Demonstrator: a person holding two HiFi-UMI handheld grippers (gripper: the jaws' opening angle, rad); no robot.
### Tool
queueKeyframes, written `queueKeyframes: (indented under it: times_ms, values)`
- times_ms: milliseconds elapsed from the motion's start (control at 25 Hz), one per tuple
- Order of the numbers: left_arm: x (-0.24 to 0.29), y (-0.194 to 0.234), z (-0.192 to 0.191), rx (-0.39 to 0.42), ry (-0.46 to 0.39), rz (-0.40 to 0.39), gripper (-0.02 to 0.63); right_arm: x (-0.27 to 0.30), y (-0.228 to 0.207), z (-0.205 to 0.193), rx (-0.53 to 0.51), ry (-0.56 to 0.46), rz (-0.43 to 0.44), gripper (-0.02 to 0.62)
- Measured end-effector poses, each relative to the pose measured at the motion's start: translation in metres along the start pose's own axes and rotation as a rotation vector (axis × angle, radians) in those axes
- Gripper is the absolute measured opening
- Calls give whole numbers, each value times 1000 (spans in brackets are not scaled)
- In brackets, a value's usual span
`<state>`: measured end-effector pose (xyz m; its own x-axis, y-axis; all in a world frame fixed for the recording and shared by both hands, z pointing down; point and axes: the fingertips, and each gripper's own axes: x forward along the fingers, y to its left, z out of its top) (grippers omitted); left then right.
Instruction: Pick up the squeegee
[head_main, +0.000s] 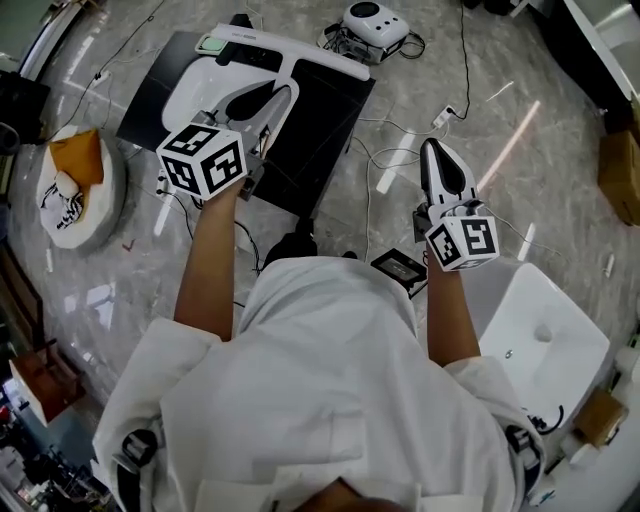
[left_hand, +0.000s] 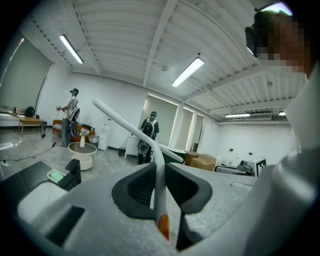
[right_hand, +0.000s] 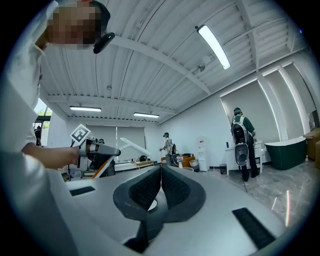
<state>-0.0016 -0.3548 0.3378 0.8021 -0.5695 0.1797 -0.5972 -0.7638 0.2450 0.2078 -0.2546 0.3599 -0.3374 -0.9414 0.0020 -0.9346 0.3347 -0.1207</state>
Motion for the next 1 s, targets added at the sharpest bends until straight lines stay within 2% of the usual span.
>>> queueKeyframes:
  times_ms: [160, 400, 720, 1000]
  values:
    - [-31, -13, 32, 66, -120, 33, 74, 1, 11, 6, -8, -5, 41, 15]
    - [-66, -27, 59, 135, -265, 99, 72, 3, 21, 11, -9, -6, 99, 14]
    - [-117, -42, 80, 140, -457, 141, 71, 11, 39, 13, -4, -10, 164, 14]
    - [-143, -45, 75, 131, -530, 149, 71, 14, 47, 13, -2, -7, 193, 14]
